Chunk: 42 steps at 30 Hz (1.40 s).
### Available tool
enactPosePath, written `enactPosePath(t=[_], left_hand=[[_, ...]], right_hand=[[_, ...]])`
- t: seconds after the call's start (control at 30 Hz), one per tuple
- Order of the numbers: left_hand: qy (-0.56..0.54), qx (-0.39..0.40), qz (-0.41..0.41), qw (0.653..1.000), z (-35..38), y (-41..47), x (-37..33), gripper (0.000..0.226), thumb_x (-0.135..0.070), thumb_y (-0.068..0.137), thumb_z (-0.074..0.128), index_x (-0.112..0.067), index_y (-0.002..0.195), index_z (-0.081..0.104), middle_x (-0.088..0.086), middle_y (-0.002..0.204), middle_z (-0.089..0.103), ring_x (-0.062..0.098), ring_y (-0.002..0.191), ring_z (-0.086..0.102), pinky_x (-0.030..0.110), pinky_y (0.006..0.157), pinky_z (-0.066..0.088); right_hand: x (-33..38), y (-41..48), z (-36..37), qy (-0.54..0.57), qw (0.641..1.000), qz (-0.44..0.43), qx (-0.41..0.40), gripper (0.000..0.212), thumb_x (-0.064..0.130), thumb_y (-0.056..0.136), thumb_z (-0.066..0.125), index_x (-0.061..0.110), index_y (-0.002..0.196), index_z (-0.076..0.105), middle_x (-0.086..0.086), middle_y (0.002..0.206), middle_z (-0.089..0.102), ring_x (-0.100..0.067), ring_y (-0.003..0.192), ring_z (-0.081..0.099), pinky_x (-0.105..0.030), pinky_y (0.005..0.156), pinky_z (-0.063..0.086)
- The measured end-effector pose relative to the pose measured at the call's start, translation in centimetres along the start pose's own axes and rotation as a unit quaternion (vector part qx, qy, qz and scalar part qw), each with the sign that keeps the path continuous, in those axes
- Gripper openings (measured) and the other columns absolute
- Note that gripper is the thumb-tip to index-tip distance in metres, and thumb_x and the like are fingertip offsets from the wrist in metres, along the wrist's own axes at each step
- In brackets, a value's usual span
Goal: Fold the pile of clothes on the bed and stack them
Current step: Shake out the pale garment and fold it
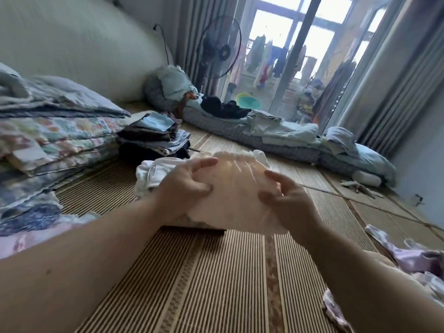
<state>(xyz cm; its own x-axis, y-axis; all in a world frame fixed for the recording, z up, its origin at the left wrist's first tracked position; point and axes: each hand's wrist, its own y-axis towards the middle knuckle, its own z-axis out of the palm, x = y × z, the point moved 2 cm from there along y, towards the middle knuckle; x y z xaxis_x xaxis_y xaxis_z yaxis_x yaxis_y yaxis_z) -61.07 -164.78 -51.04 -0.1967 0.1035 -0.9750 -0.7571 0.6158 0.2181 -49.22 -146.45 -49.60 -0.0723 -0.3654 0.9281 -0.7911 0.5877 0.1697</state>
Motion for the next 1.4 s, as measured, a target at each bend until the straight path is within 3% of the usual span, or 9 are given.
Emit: enactPosePath(t=[0.1,0.2,0.33,0.43,0.57,0.8,0.97,1.13,1.4], left_hand=[[0.049,-0.043,0.024,0.998,-4.1,4.3,-0.3,0.049,-0.016,0.07,0.071,-0.034,0.114,0.059,0.002,0.106,0.064,0.019,0.082,0.065,0.028,0.072,0.056],[0.223,-0.091,0.042,0.97,-7.8,8.5,1.4,0.054,-0.015,0.081,0.071,-0.031,0.129,0.053,-0.001,0.121,0.057,0.013,0.096,0.057,0.018,0.072,0.046],[0.462,-0.07,-0.107,0.878,-10.3,11.5,7.3,0.086,-0.057,0.068,0.073,-0.047,0.142,0.03,0.012,0.15,0.025,0.03,0.127,0.04,0.034,0.1,0.038],[0.526,-0.038,-0.133,0.839,-10.6,12.2,10.8,0.103,-0.08,0.046,0.045,-0.06,0.141,0.012,-0.006,0.159,-0.014,0.032,0.142,0.004,0.049,0.112,0.017],[0.551,0.004,-0.141,0.823,-10.7,13.3,12.2,0.105,-0.076,0.047,0.031,-0.052,0.146,0.009,-0.011,0.161,-0.004,0.028,0.145,0.004,0.053,0.114,0.013],[0.583,-0.029,-0.126,0.802,-9.4,12.4,10.0,0.112,-0.092,0.045,0.027,-0.05,0.146,0.003,-0.002,0.161,-0.005,0.028,0.146,-0.003,0.058,0.112,0.007],[0.58,-0.067,-0.022,0.812,-4.1,7.2,5.6,0.094,-0.075,0.074,0.044,-0.037,0.151,0.005,0.002,0.161,0.002,0.028,0.146,0.003,0.056,0.114,0.009],[0.532,0.074,0.025,0.843,7.5,-2.6,4.7,0.085,-0.064,0.077,0.053,-0.043,0.148,0.01,-0.001,0.16,0.01,0.023,0.146,0.005,0.059,0.114,0.011],[0.519,0.27,0.065,0.808,25.5,-11.6,6.7,0.081,-0.061,0.079,0.058,-0.051,0.144,0.01,-0.01,0.159,0.01,0.02,0.147,0.007,0.057,0.115,0.013]], right_hand=[[1.2,5.9,4.1,0.02,0.999,-0.041,0.009,0.05,0.004,0.083,0.067,0.032,0.123,0.059,-0.001,0.109,0.064,-0.018,0.082,0.066,-0.036,0.074,0.058],[0.3,10.6,8.7,-0.007,0.998,-0.054,0.039,0.052,0.01,0.086,0.063,0.035,0.131,0.053,0.006,0.091,0.065,-0.014,0.071,0.064,-0.037,0.073,0.059],[-3.3,15.1,13.1,-0.176,0.979,-0.038,0.094,0.057,0.051,0.088,0.056,0.044,0.142,0.036,-0.009,0.137,0.044,-0.022,0.105,0.057,-0.033,0.09,0.05],[-5.6,17.0,14.6,-0.317,0.939,-0.018,0.132,0.082,0.084,0.067,0.047,0.058,0.14,0.022,-0.001,0.155,0.018,-0.026,0.137,0.028,-0.044,0.112,0.027],[-7.5,17.6,15.0,-0.356,0.917,0.027,0.176,0.113,0.097,0.038,0.04,0.057,0.142,0.021,-0.005,0.161,0.004,-0.032,0.145,0.008,-0.053,0.115,0.016],[-6.4,15.2,12.1,-0.307,0.948,-0.019,0.087,0.115,0.097,0.046,0.039,0.046,0.147,0.016,-0.002,0.16,0.011,-0.028,0.146,0.01,-0.058,0.114,0.016],[-4.6,6.6,5.8,-0.211,0.973,-0.058,0.07,0.109,0.086,0.055,0.054,0.04,0.148,0.022,-0.002,0.158,0.017,-0.023,0.144,0.018,-0.054,0.115,0.023],[-7.3,-5.8,-2.2,-0.281,0.958,-0.01,0.06,0.098,0.071,0.069,0.063,0.043,0.148,0.014,0.001,0.158,0.013,-0.021,0.146,0.014,-0.055,0.114,0.024],[-14.0,-20.2,-14.5,-0.363,0.925,0.109,-0.021,0.083,0.06,0.078,0.061,0.044,0.147,0.018,0.003,0.158,0.014,-0.021,0.145,0.016,-0.052,0.115,0.022]])
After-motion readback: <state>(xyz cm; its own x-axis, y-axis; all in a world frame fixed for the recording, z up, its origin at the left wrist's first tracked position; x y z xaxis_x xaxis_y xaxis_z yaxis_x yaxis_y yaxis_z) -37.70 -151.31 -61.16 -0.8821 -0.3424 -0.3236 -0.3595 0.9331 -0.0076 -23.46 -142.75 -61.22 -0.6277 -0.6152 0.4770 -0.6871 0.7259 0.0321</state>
